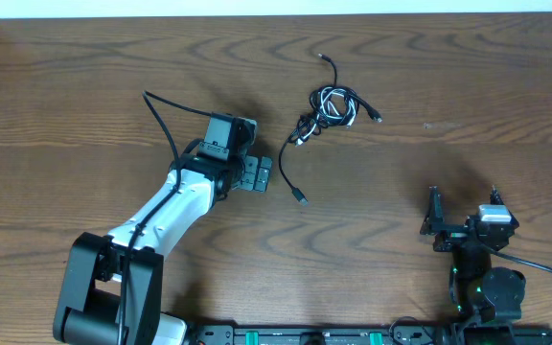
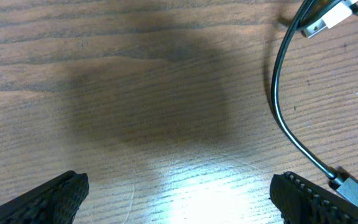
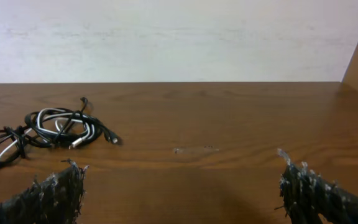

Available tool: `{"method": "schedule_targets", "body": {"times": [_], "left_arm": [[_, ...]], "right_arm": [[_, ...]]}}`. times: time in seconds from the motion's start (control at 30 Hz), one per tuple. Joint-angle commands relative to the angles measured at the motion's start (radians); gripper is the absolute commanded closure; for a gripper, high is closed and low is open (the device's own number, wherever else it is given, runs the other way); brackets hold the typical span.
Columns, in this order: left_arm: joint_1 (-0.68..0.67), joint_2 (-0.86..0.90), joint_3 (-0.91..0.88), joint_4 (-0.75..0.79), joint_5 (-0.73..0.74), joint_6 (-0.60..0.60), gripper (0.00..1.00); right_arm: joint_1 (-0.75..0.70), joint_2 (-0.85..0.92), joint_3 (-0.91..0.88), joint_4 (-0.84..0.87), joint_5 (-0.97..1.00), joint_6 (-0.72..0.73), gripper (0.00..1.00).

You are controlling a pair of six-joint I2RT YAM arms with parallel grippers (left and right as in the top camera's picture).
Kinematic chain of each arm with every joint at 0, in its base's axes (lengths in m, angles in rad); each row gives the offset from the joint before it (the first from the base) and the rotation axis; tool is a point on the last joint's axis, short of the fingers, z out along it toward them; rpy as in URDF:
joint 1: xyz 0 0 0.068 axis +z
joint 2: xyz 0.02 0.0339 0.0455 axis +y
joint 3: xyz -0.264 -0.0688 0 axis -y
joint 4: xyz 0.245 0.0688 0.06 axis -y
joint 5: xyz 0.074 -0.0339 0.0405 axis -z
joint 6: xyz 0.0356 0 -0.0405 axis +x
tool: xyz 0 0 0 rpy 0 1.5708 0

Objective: Untangle cables
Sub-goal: 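Lower the left gripper onto the cable bundle and grasp it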

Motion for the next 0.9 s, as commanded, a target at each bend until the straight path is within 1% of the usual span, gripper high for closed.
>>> {"method": "schedule_targets", "body": {"times": [0.0, 0.37, 0.5, 0.57, 0.7, 0.8, 0.87], "left_arm": [[-0.002, 0.012, -0.009, 0.011, -0.013, 0.009, 0.01], [-0.011, 0.011, -0.003, 0.005, 0.008, 0.006, 0.01], [-0.060, 0.011, 0.099, -0.118, 0.018, 0.006, 0.01], [-0.100, 0.011, 0.203, -0.218, 0.018, 0.006, 0.01], [-0.134, 0.011, 0.324, -0.266, 0.018, 0.000, 0.01], [-0.134, 0.012, 0.365, -0.259, 0.018, -0.051, 0.01], [-0.134, 0.020, 0.391, -0.257, 0.025, -0.064, 0.01]], "right_arm": [[-0.005, -0.005, -0.001, -0.004, -0.003, -0.011, 0.01], [-0.005, -0.005, -0.001, -0.004, -0.003, -0.011, 0.01], [-0.005, -0.005, -0.001, -0.004, -0.003, -0.011, 0.01], [-0.005, -0.005, -0.001, -0.004, -0.003, -0.011, 0.01], [-0.005, -0.005, -0.001, -0.004, -0.003, -0.011, 0.01], [-0.005, -0.005, -0.001, -0.004, -0.003, -0.011, 0.01], [-0.005, -0.005, -0.001, -0.004, -0.003, -0.011, 0.01]]}}
